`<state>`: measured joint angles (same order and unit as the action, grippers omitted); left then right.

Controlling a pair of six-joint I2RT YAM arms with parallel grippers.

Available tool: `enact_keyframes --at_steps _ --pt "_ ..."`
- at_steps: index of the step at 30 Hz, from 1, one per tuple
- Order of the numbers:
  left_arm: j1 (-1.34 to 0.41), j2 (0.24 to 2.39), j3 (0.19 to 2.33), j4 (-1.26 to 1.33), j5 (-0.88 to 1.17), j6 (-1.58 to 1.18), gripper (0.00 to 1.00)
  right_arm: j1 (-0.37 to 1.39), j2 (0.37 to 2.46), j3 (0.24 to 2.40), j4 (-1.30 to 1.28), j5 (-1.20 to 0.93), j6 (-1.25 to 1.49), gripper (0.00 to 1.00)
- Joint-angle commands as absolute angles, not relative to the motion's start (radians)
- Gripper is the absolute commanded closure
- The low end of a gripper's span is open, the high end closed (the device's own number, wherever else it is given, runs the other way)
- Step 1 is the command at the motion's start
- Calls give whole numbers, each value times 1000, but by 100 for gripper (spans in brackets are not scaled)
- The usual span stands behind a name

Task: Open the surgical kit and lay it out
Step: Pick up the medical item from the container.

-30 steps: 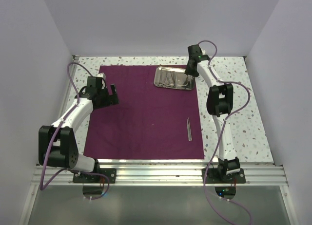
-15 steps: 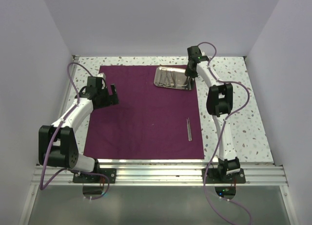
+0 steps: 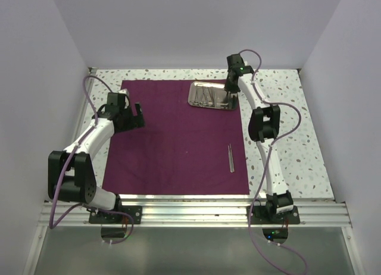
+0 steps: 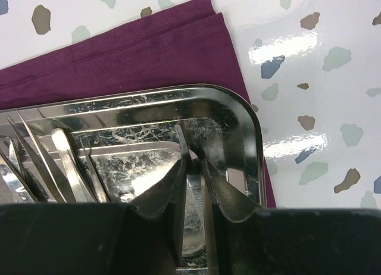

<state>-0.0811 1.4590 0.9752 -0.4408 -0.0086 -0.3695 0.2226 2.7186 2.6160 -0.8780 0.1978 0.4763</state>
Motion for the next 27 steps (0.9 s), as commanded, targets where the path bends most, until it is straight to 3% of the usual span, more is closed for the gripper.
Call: enact_keyframes --at_steps 1,6,10,17,27 --pt "-83 1471 1026 -448 -20 -341 0 236 2841 2620 -1080 186 413 80" --pt "-84 1480 1040 -453 -14 -345 0 238 2824 2612 -1124 184 379 65" --pt "-84 1477 1049 -457 -17 -347 0 239 2763 2554 -1131 158 374 60" --pt "-84 1476 1058 -457 -12 -350 0 248 2669 2470 -1186 160 348 60" --pt "-84 1439 1034 -440 -5 -357 0 305 2497 2100 -1075 170 337 62"
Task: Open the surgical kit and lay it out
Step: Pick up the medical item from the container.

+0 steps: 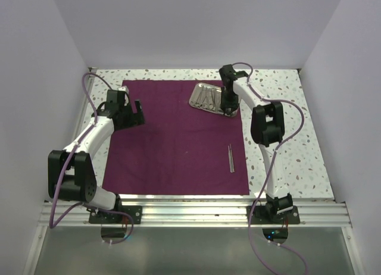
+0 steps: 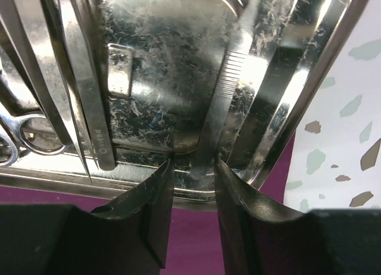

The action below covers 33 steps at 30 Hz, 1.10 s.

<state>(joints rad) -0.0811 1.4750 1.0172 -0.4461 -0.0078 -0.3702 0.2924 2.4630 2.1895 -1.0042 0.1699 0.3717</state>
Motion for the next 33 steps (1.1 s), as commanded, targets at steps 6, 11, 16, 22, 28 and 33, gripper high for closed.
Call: enact_keyframes --at_steps 6,11,16,22,28,33 --pt "-84 1407 1038 -466 15 -339 0 308 2556 2151 -1071 192 345 64" --pt "-84 1390 1034 -485 3 -337 0 307 2562 2132 -1068 236 360 66" --pt "-84 1374 1002 -465 18 -365 0 308 2548 2108 -1058 245 393 72" --pt "-84 1373 1002 -460 23 -370 0 305 2548 2105 -1058 224 445 92" --pt "-84 1371 1008 -462 23 -364 0 305 2550 2118 -1066 195 454 100" --pt "-84 1362 1000 -448 25 -365 0 305 2476 2121 -1055 202 453 100"
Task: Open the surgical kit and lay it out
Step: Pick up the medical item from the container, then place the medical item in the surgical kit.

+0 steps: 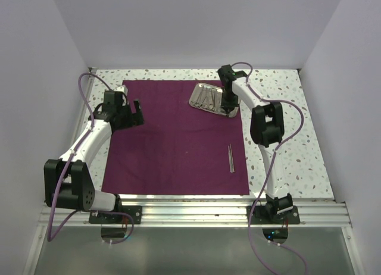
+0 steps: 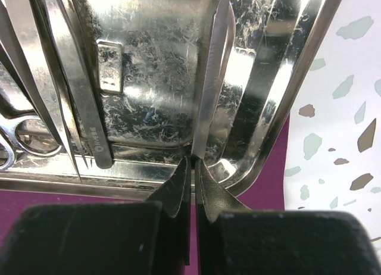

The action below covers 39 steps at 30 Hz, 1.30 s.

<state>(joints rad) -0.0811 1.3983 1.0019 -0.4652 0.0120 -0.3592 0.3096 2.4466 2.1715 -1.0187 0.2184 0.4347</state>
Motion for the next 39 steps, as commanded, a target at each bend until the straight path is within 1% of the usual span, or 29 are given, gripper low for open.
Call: enact_keyframes --at_steps 1,7,10,17,24,26,27,29,30,31,33,34,39 --pt "-84 1361 997 -445 26 -365 0 305 2465 2131 -1064 207 451 100" --pt "-84 1348 977 -423 32 -367 0 305 2347 2180 -1095 222 459 100" --pt "-84 1341 965 -414 38 -368 0 305 2275 2140 -1082 233 462 100" --pt "-84 1330 939 -396 54 -364 0 305 2157 1964 -1009 239 466 100" --pt "-84 1315 930 -388 64 -364 0 307 2094 1944 -1035 199 471 100" --pt "-84 1315 925 -382 64 -364 0 313 2059 1904 -1045 175 468 100" --pt "-84 1315 920 -379 66 -362 0 316 2010 1873 -1037 160 460 100" --pt "-84 1318 916 -365 66 -359 0 334 1939 1737 -1010 103 445 100" --pt "-84 1321 917 -361 66 -359 0 342 1860 1683 -981 89 434 100" --pt "-84 1325 917 -354 67 -359 0 360 1823 1576 -971 83 434 100" --pt "-84 1341 922 -341 71 -357 0 377 1740 1470 -939 45 431 100" --pt "-84 1345 925 -334 72 -356 0 399 1671 1375 -931 34 434 100" --pt "-84 1394 945 -298 63 -356 0 437 1520 1129 -862 -98 426 100"
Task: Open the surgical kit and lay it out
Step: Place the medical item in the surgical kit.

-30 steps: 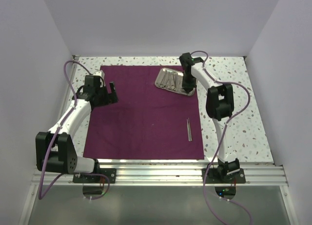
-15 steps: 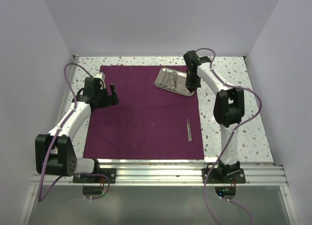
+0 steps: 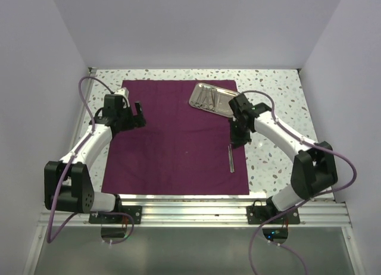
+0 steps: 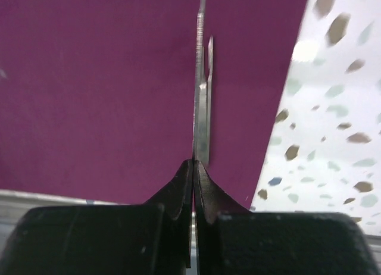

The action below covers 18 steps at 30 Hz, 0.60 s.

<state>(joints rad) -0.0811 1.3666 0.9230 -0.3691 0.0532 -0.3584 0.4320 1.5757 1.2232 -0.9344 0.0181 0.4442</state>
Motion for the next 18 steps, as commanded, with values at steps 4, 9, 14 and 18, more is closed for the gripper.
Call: enact_keyframes --at_steps 4,9,14,18 --pt "-84 1440 974 -290 60 -380 0 448 1471 968 -799 -126 419 100" --pt "-84 1460 1009 -291 17 -391 0 448 1517 960 -805 -112 400 100" --pt "-19 1445 961 -255 47 -472 0 446 1546 1130 -880 -71 376 56" --pt "83 1453 896 -183 303 -514 0 446 1618 1377 -972 -42 348 37"
